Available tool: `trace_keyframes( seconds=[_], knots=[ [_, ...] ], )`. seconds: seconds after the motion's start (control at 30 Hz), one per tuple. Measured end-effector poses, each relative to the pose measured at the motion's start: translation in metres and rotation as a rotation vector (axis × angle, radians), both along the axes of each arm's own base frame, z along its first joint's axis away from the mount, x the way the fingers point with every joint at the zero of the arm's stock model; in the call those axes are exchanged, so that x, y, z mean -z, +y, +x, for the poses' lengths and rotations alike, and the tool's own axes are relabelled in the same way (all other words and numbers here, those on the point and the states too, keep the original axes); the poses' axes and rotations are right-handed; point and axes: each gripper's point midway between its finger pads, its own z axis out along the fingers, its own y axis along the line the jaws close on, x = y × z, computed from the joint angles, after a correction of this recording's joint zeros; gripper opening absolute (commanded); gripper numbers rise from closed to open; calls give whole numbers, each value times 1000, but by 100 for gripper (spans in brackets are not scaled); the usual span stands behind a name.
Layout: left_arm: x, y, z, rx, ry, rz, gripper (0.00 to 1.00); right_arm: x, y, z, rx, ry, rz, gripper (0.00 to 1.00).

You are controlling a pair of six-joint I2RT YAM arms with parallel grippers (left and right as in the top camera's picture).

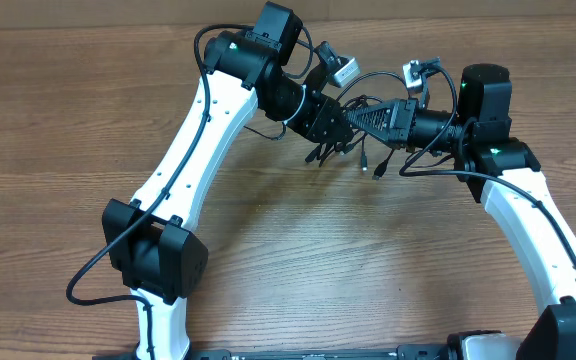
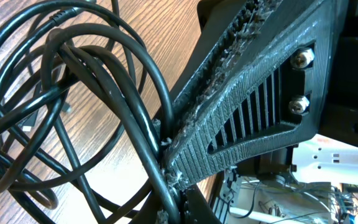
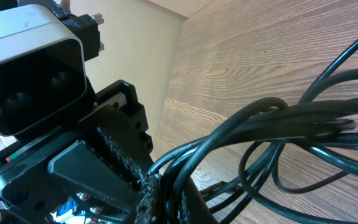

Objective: Untangle cables

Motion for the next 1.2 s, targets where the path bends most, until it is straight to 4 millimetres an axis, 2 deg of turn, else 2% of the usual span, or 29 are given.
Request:
trace_keyframes(
  seconds=[0.17,0.27,0.4,0.6,0.63,0.67,0.7,0.87,0.97,1.2],
  knots=[
    [3,3,0,-17,18,24,4,2,0,-1,2,11,-3,4],
    [12,11,3,-69,41,93,4,7,-6,1,25,36,-15,4],
    [27,28,15,-176,53,219,4,12,-19,4,59,66,-19,4],
    [36,43,30,-263,35,301,4,13,-27,6,72,62,-20,4],
    [36,43,31,-268,33,300,4,13,-28,6,71,58,-21,9],
    [35,42,32,-270,34,292,4,13,-28,6,70,56,-22,28],
    [33,39,31,-264,37,274,5,13,-28,6,69,54,-23,39],
    [14,18,21,-148,30,113,4,21,-31,7,109,119,-35,36],
    [4,9,15,-86,21,41,4,22,-34,11,157,170,-25,28],
    [-6,-5,9,-26,-13,-35,4,21,-36,16,224,283,28,28]
  ],
)
